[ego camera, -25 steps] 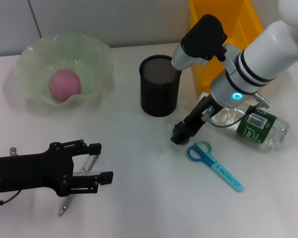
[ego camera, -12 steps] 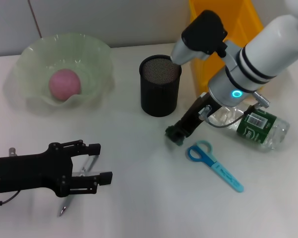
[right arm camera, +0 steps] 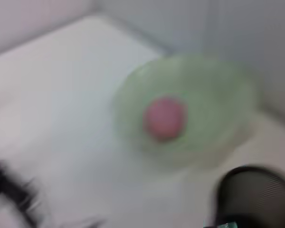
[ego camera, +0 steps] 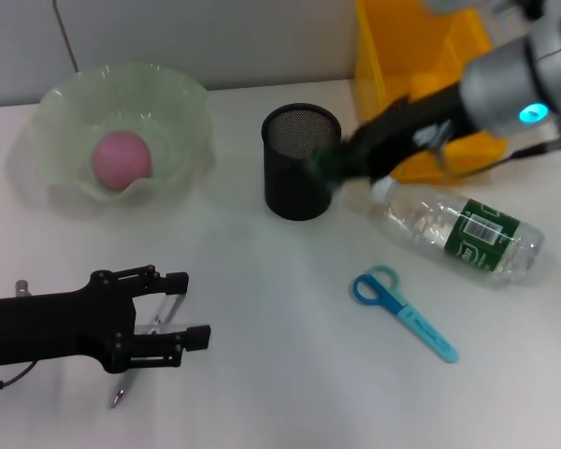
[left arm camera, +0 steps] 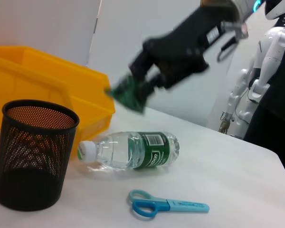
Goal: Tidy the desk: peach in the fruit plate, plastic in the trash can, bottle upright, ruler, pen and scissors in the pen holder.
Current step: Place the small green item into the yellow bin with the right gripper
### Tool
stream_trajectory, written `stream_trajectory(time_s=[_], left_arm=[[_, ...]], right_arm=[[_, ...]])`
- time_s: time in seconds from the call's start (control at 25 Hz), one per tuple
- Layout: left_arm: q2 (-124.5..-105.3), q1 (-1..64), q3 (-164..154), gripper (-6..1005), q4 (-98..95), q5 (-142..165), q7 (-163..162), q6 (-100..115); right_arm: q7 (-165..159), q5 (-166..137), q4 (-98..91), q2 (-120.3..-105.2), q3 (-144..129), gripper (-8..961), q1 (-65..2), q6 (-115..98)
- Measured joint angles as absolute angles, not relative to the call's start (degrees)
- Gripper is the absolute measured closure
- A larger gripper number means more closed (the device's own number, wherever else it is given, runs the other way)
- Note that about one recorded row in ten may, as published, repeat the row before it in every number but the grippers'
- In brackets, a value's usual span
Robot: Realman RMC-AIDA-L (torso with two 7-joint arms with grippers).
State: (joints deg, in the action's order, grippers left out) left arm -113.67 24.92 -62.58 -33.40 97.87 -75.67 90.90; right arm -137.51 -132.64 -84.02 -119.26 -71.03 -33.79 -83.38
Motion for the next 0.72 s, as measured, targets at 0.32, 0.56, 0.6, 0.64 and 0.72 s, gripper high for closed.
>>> stream_trajectory(time_s=[0.32, 0.56, 0.6, 0.64, 0.72], left_arm=[[-113.79, 25.0, -62.6, 166, -33.4, 98.0, -75.6, 91.3], [-113.89, 25.0, -62.6, 166, -33.4, 98.0, -75.6, 91.3], [-113.89, 25.0, -62.6, 166, -33.4, 98.0, -75.6, 91.3], [-113.89, 25.0, -62.6, 166, -33.4, 98.0, -75.6, 91.3], [-113.90, 25.1, -62.6, 166, -33.4, 98.0, -75.6, 91.3]], right_arm=[[-136.9, -131.4, -87.9, -119.20, -64.2, 678, -25.8, -66.3], [-136.5, -132.8, -81.2, -118.88, -60.2, 677, -27.4, -60.7], [-136.1, -133.1, -79.0, -118.76, -59.2, 677, -28.3, -60.0], [-135.4, -133.2, -76.6, -118.60, -58.2, 676, -29.1, -59.3], [-132.4, -133.3, -69.2, -117.99, -55.9, 676, -31.8, -57.4]])
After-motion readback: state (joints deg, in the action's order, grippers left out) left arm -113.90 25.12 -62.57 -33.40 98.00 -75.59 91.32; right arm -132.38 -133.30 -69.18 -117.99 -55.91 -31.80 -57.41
